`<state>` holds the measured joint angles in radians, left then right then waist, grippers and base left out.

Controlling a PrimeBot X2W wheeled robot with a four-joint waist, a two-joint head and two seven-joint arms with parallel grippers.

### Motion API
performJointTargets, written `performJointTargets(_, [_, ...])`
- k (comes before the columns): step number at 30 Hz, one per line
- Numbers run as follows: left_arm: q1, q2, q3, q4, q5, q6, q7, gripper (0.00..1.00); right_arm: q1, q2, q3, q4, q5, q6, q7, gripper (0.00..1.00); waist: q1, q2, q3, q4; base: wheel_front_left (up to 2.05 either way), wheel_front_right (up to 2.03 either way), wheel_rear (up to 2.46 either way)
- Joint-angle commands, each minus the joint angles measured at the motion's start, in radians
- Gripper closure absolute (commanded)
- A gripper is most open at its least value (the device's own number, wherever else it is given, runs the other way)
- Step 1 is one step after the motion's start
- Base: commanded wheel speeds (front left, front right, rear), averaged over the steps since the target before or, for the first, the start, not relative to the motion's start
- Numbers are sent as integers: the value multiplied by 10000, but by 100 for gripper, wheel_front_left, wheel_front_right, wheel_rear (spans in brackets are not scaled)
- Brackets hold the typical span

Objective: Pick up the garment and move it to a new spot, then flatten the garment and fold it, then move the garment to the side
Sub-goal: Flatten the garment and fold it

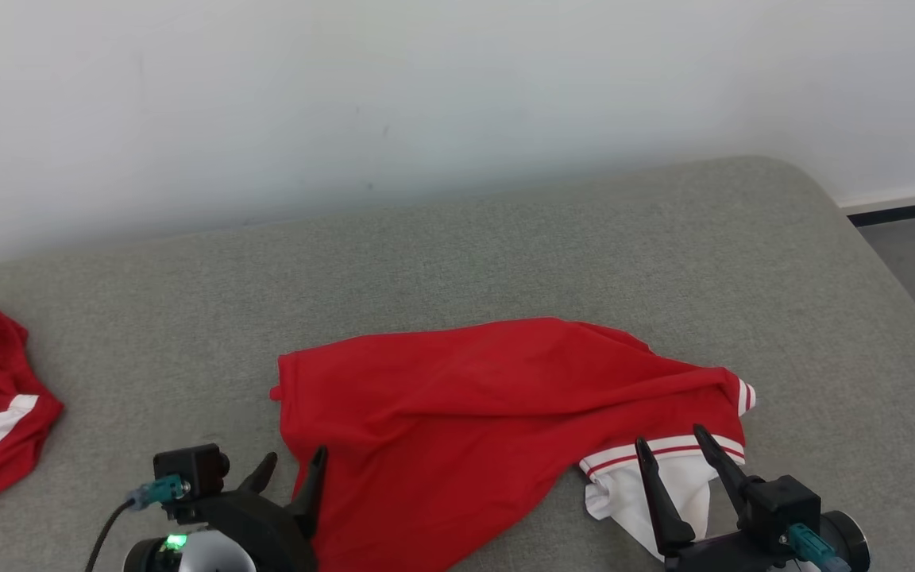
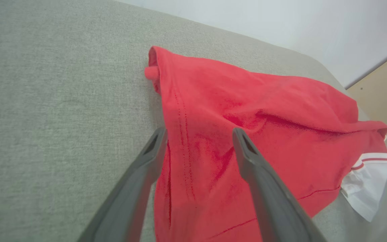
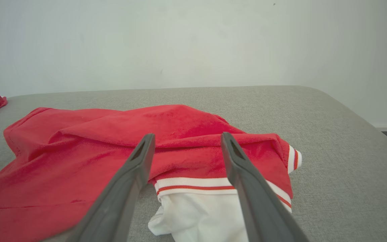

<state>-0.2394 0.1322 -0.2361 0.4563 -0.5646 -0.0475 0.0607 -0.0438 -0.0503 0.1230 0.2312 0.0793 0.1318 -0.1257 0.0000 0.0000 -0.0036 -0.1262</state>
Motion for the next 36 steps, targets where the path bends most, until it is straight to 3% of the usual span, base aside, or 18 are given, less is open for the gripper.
performJointTargets(1, [-193, 13, 60, 199, -66, 45, 12, 0, -58, 1, 28, -37, 79, -22, 3, 0, 0, 0, 158, -242, 0, 0, 0])
performJointTargets(13, [-1872, 143, 223, 2498, 93, 588, 55, 0, -184, 3, -92, -138, -92, -22, -1, 0, 0, 0, 828, -872, 0, 0, 0])
performJointTargets(14, [-1962, 134, 240, 2620, 52, 579, 13, 50, -178, 3, -102, -149, -91, -22, -3, 0, 0, 0, 849, -872, 0, 0, 0])
performJointTargets(15, [-2064, 149, 264, 2719, 19, 553, -62, 78, -181, 3, -106, -163, -90, -22, 7, 0, 0, 0, 871, -868, 0, 0, 0])
performJointTargets(16, [-2140, 147, 289, 2830, -18, 497, -124, 100, -192, 3, -112, -178, -101, -22, 25, 0, 0, 0, 894, -861, 0, 0, 0])
performJointTargets(26, [-3365, 431, 480, 3467, 352, 477, -2189, 100, -483, 2, 115, -350, -179, -22, 89, 0, 0, 0, 1280, -827, 0, 0, 0])
performJointTargets(36, [-4643, 993, 453, 4101, 700, 496, -2881, 100, -733, 2, 239, -377, -236, -22, 102, 0, 0, 0, 1691, -1009, 0, 0, 0])
